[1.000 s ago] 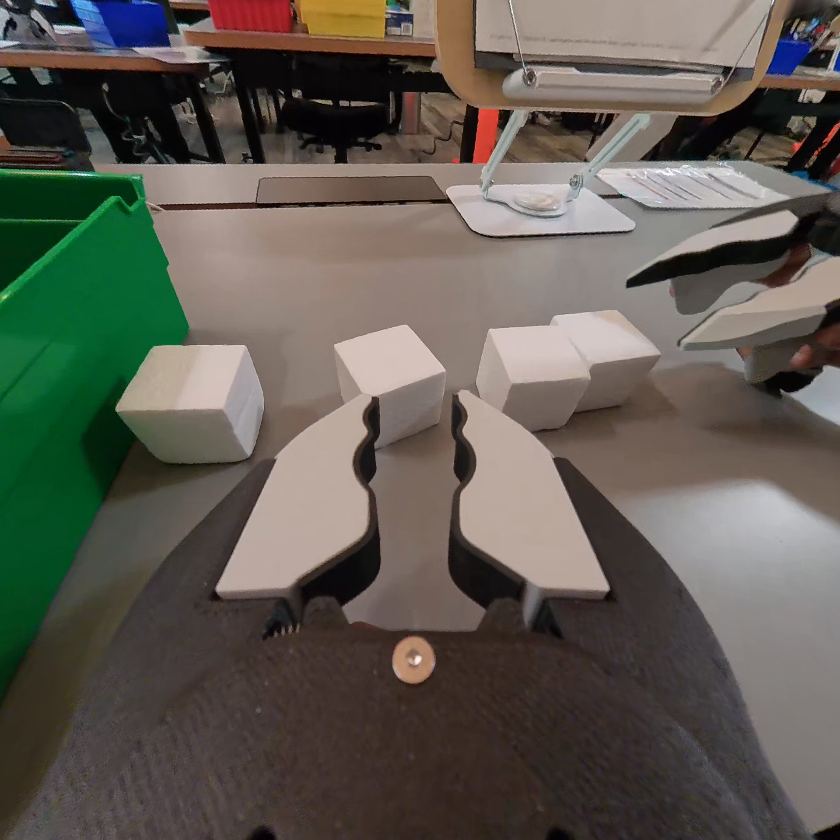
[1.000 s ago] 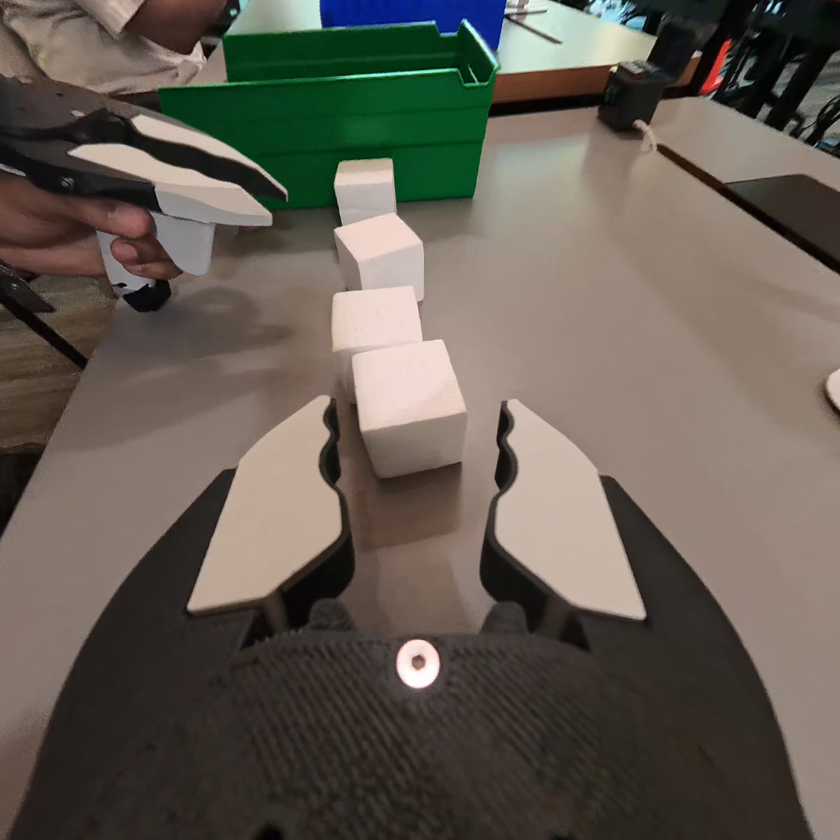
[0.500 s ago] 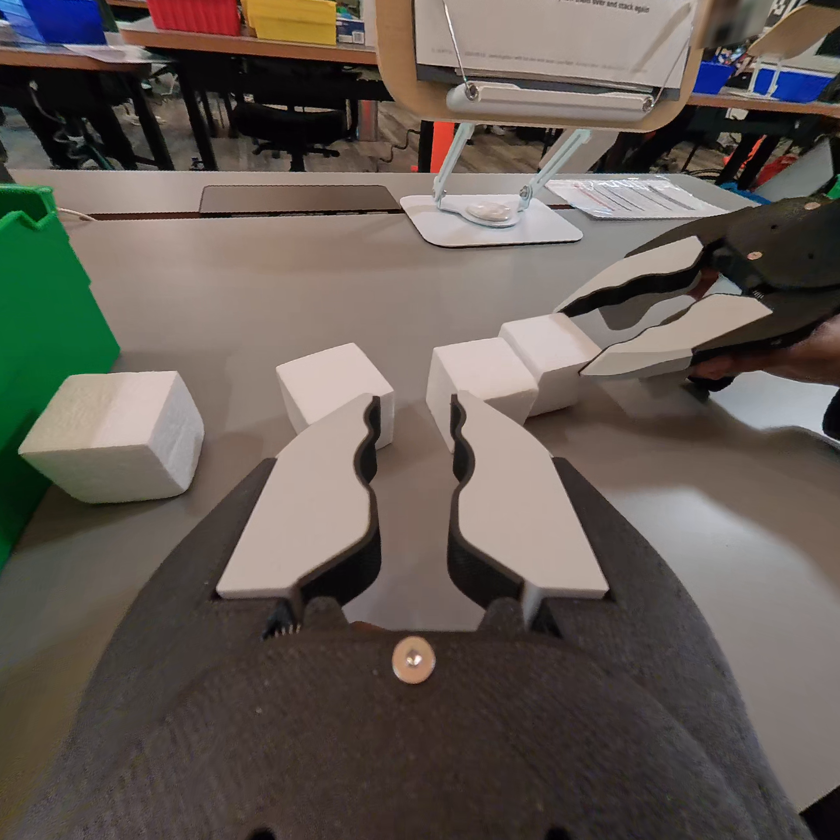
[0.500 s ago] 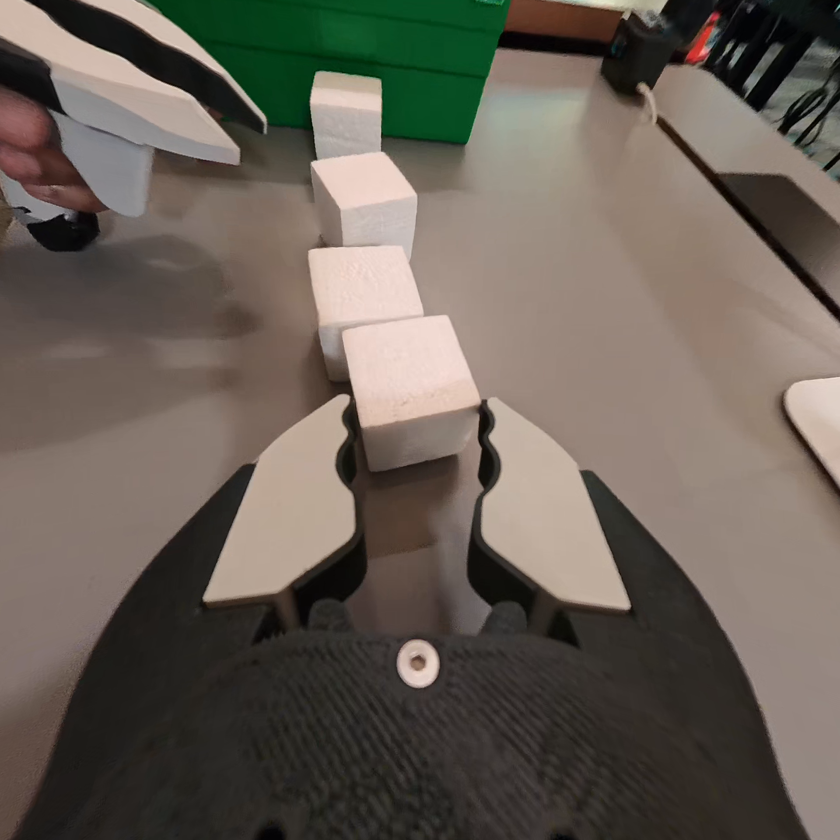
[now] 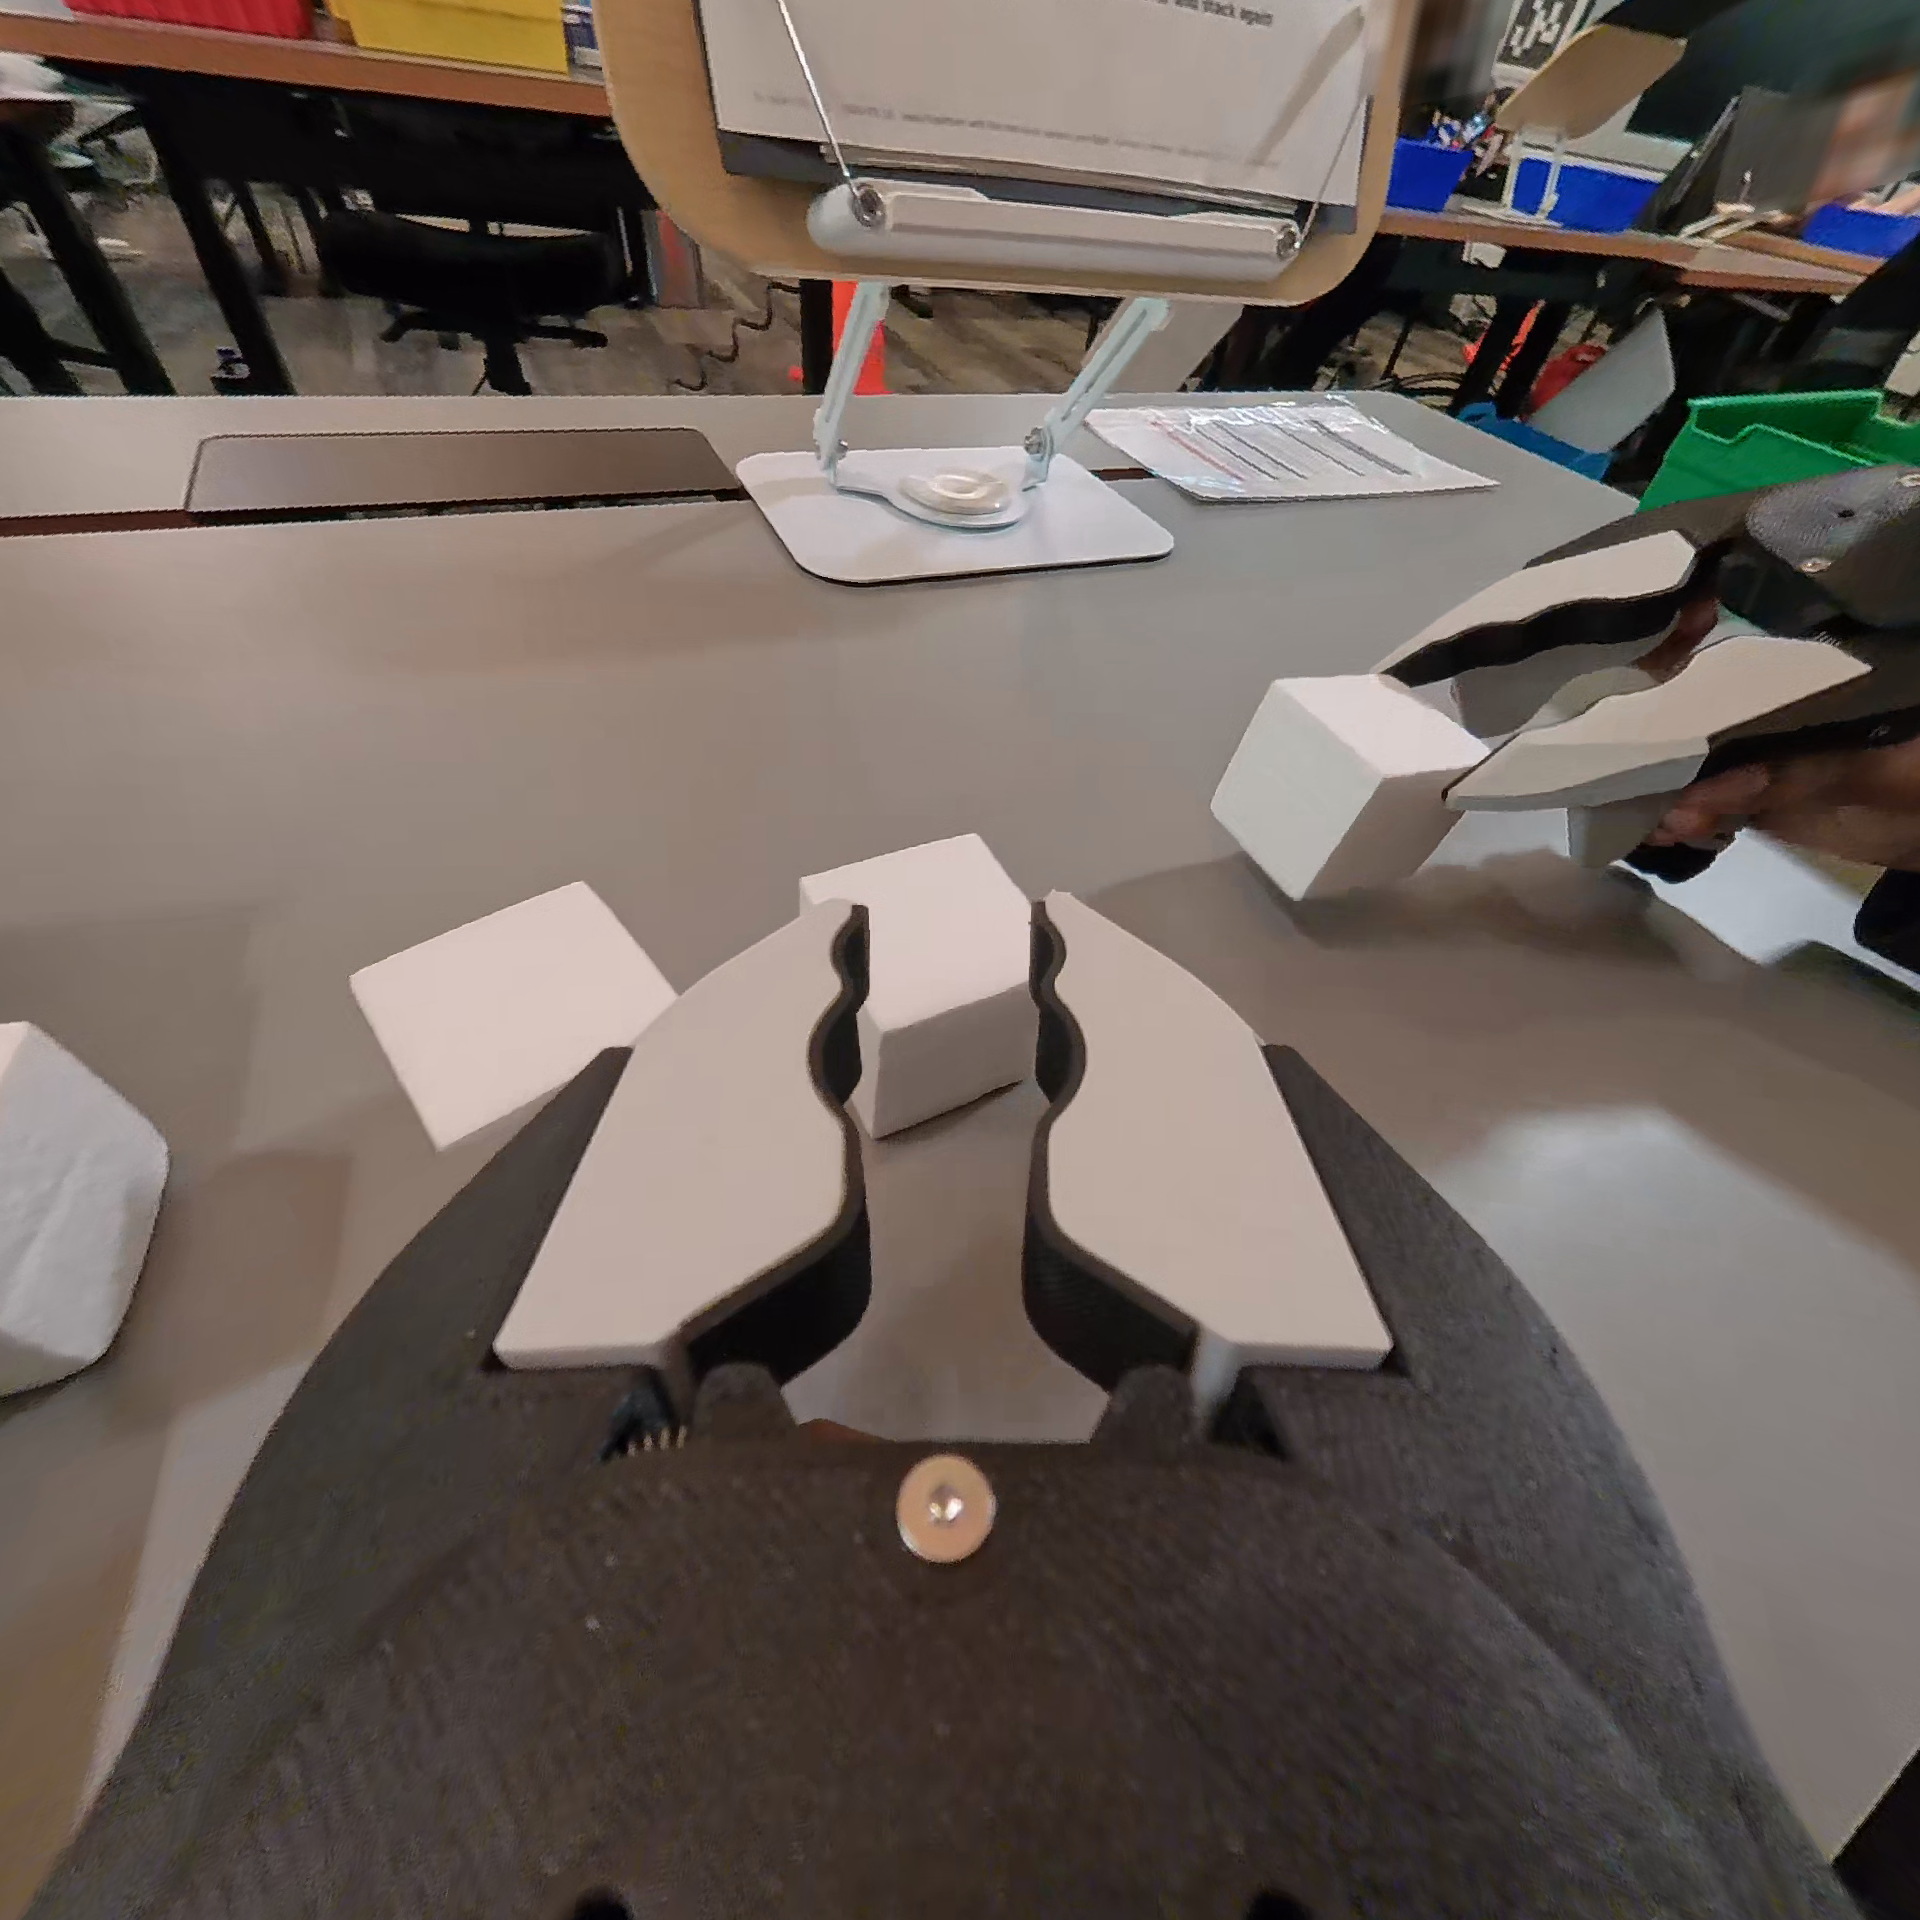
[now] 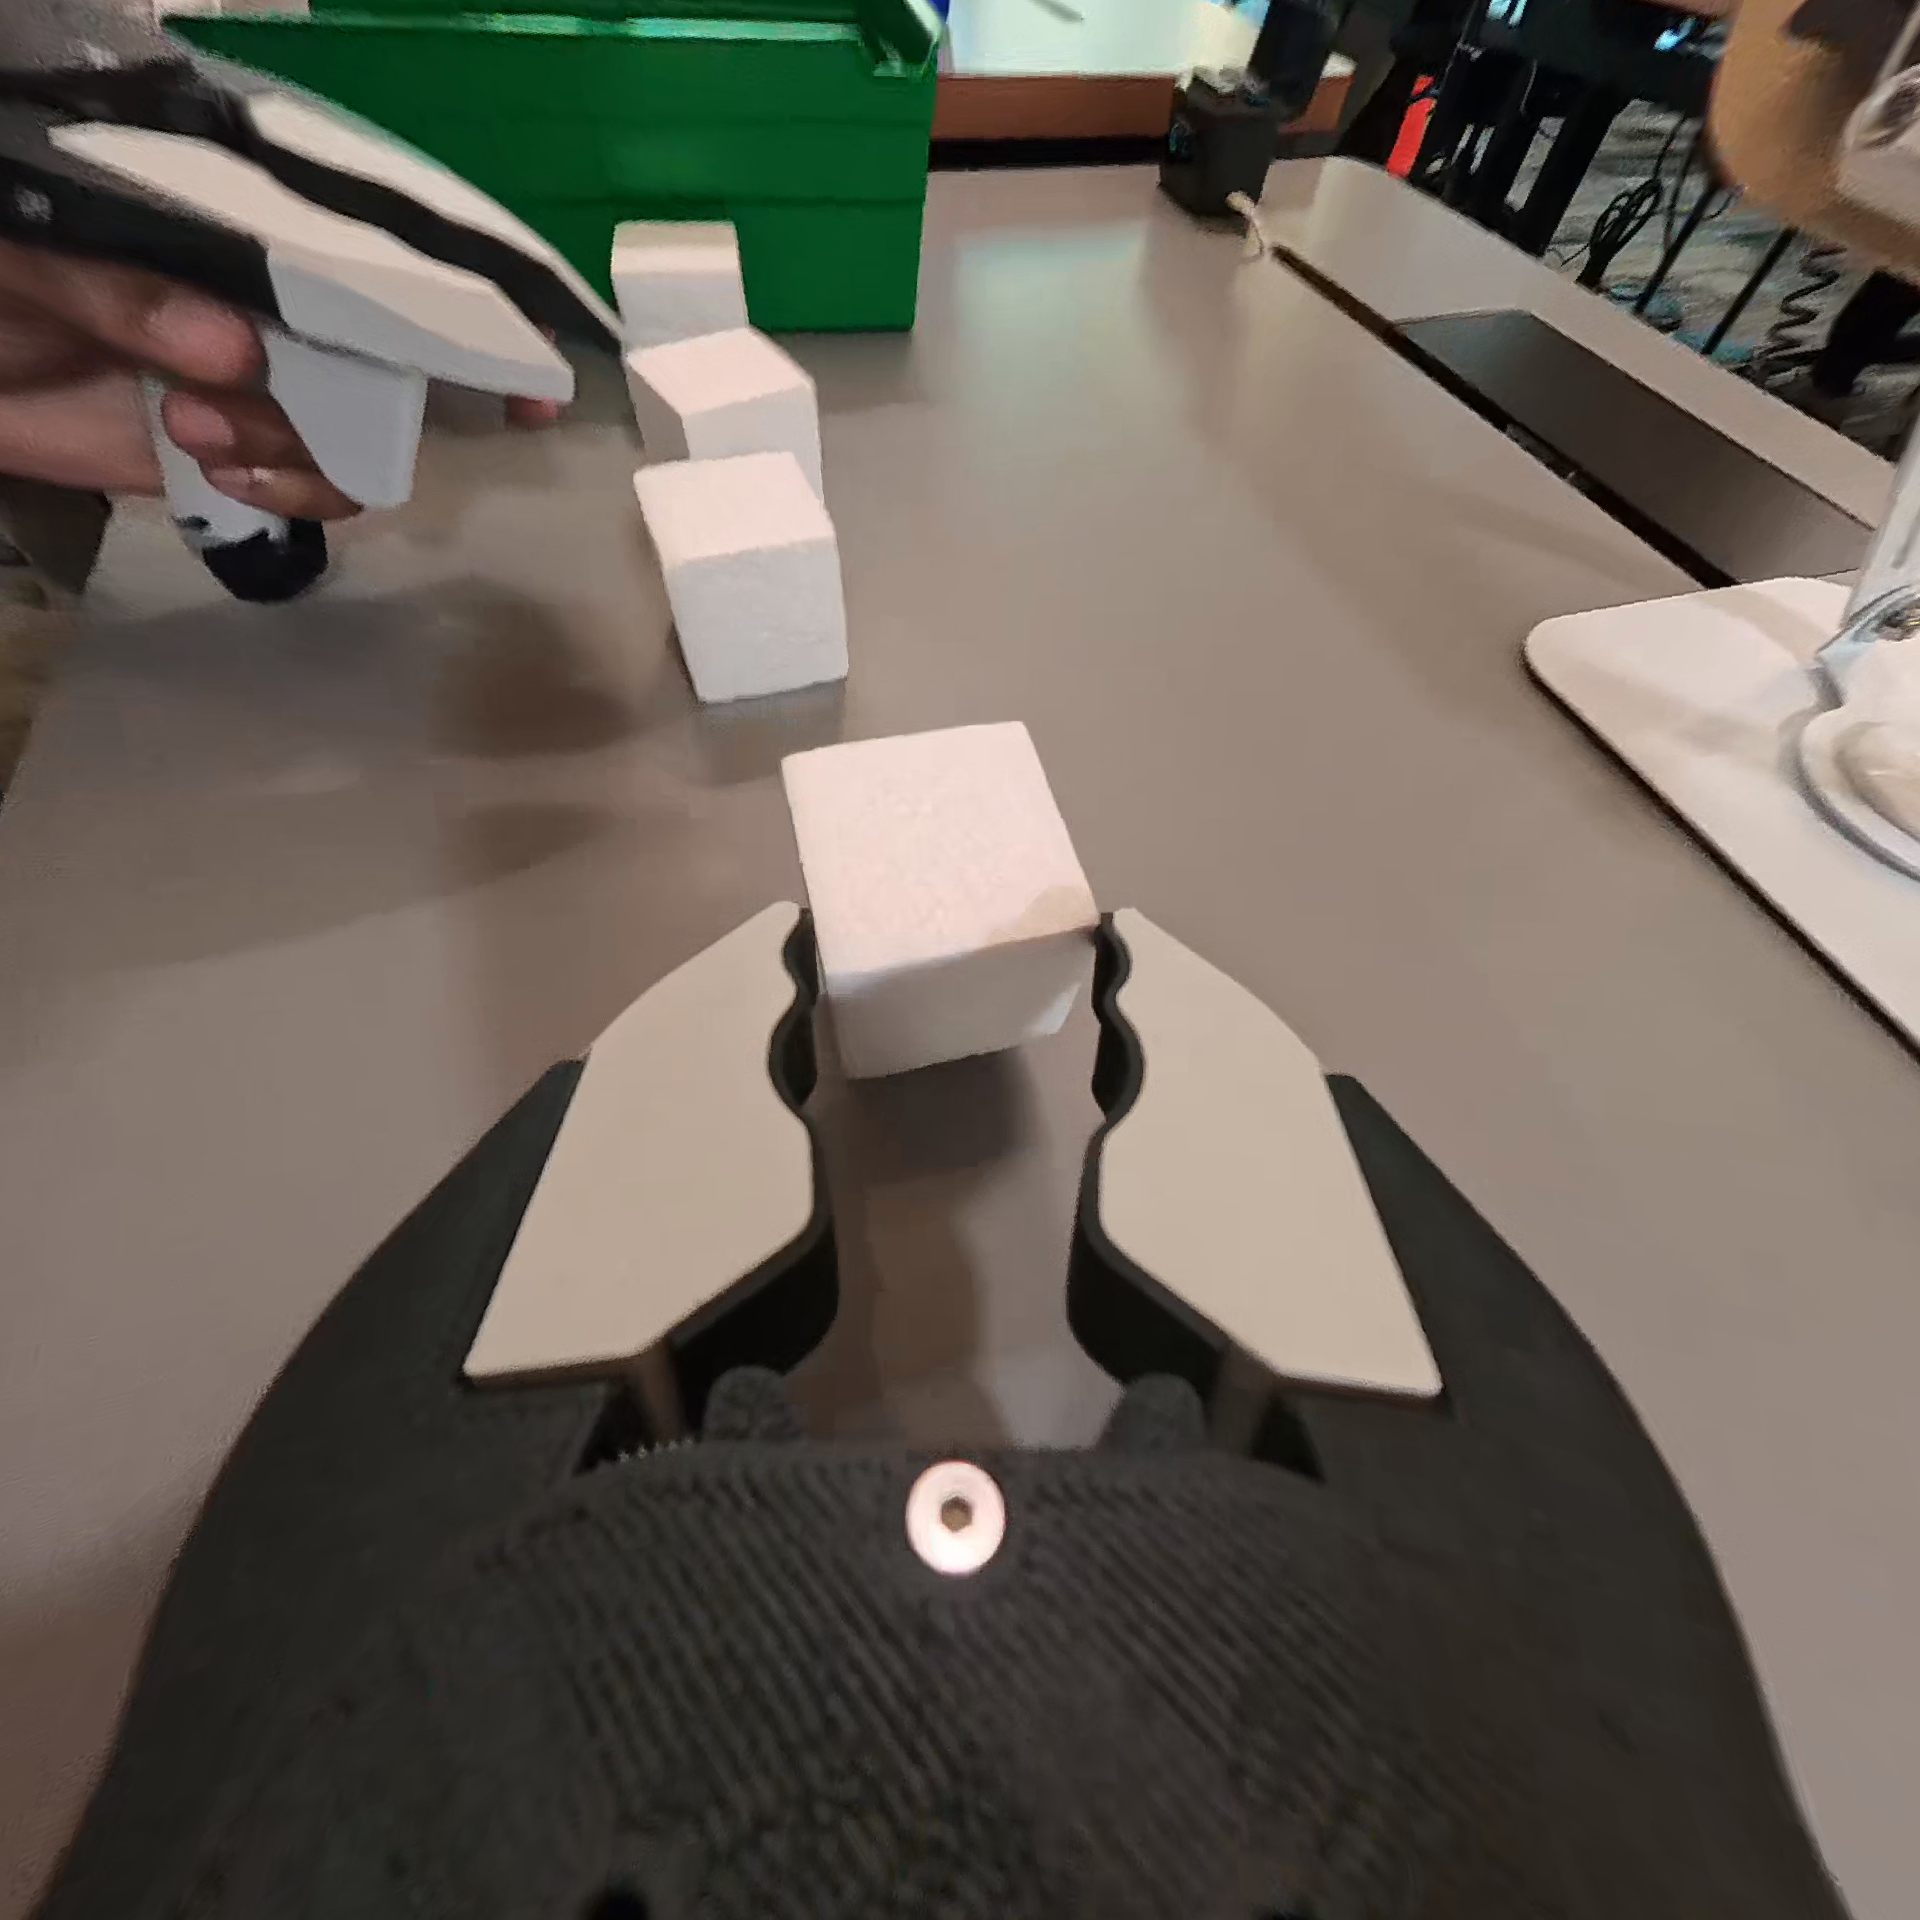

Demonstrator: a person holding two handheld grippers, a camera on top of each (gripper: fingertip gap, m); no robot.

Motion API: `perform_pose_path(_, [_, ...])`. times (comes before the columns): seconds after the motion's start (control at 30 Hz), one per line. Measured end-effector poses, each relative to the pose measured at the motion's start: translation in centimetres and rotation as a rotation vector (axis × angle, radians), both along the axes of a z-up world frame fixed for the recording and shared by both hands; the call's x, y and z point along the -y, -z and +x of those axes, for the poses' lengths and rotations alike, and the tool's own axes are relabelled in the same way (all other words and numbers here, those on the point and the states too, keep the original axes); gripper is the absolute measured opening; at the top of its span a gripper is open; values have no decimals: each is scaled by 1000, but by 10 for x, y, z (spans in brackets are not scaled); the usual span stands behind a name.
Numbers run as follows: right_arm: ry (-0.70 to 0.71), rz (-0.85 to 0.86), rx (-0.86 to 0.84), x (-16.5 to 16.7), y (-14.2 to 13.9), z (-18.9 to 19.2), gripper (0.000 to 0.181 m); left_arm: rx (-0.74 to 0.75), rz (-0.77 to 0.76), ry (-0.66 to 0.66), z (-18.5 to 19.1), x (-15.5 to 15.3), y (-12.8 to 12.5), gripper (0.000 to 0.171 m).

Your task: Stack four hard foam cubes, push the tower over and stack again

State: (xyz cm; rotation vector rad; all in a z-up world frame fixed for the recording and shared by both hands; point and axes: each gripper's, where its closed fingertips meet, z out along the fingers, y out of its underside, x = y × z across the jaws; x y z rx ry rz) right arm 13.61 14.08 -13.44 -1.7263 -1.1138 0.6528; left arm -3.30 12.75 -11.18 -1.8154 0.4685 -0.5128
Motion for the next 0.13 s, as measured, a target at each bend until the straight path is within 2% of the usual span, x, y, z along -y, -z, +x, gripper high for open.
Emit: perform_pose_path(0.13, [-49, -25, 73, 13, 13, -4, 52, 2, -1, 17, 6, -1, -1, 30])
